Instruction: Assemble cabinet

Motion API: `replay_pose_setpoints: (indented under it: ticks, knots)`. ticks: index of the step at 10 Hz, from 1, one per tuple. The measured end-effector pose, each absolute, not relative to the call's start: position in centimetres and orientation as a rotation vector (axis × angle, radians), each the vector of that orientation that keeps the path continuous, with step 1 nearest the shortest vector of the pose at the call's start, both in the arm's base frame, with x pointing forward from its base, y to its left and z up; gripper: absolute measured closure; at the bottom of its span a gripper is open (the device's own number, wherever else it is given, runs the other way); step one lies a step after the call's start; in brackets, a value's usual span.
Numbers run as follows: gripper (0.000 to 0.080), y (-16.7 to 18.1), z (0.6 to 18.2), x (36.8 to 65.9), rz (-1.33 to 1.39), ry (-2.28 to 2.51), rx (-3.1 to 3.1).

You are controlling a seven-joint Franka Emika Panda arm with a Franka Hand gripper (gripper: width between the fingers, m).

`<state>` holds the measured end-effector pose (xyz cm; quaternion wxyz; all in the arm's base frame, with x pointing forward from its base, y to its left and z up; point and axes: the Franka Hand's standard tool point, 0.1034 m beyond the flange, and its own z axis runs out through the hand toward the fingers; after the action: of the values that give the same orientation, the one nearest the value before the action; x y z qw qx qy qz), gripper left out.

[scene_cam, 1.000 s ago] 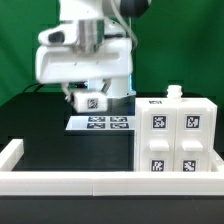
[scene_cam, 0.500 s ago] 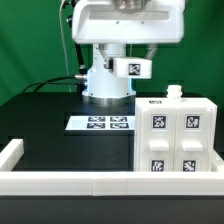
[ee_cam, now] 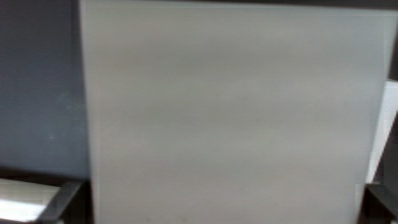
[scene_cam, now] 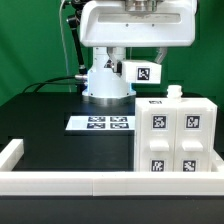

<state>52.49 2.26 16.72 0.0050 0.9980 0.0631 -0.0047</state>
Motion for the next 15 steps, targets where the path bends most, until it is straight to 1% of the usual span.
replay_pose_setpoints:
  ticks: [1,2,3,5,7,8,11,13,15]
  knots:
    - [0.024,2.4,16.9,52.6,-0.023,0.2,3.126]
    - [0.024,3.1,18.1,53.6,-0.016,0.219,3.127]
    - [0.0239,3.9,18.9,54.9,0.02,0.212,3.129]
    - [0.024,4.9,19.3,57.5,0.062,0.237,3.131]
    - [0.024,5.6,19.3,59.8,0.1,0.279,3.123]
    - [0.024,6.0,19.2,60.2,0.113,0.354,3.111]
    - [0.024,5.8,18.8,59.9,0.109,0.347,3.111]
    - [0.024,6.2,17.5,58.8,0.084,0.347,3.113]
    - [0.024,6.9,17.1,59.4,0.081,0.363,3.113]
